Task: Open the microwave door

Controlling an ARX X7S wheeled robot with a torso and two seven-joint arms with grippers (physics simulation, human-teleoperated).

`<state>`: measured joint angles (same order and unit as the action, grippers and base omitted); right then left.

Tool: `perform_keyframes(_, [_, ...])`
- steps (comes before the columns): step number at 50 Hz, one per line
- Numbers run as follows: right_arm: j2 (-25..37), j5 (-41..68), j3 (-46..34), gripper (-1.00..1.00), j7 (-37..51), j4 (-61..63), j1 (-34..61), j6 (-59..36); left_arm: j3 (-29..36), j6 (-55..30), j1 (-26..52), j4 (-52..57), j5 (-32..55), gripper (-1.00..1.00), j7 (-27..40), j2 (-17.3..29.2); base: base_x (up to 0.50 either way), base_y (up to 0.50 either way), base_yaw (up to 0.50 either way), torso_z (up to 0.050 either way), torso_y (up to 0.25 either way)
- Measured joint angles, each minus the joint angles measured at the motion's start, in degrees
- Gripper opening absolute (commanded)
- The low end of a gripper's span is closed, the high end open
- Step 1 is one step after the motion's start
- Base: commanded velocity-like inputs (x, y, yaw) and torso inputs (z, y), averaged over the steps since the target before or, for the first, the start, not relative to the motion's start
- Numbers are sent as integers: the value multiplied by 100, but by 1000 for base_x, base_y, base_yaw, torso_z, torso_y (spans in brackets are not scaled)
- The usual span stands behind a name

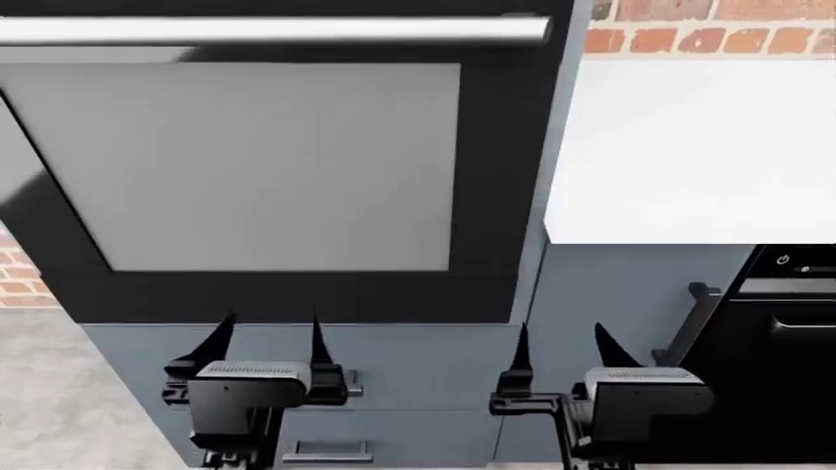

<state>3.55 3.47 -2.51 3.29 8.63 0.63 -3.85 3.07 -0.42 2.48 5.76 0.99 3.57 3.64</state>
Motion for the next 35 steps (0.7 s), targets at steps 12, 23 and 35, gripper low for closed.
perform_keyframes(12, [242, 125, 60, 100, 203, 1619, 681, -892, 27, -554, 547, 1290, -84, 100, 46, 338, 0, 0, 0, 50, 0])
perform_keyframes(23, [423, 210, 101, 100, 359, 2971, 1447, -1606, -15, -995, 1188, 2382, -151, 100, -51, 693, 0, 0, 0, 50, 0])
perform_keyframes(35, [558, 297, 73, 100, 493, 3914, 2287, -2406, -172, -1524, 1792, 3278, -135, 100, -145, 997, 0, 0, 0, 50, 0])
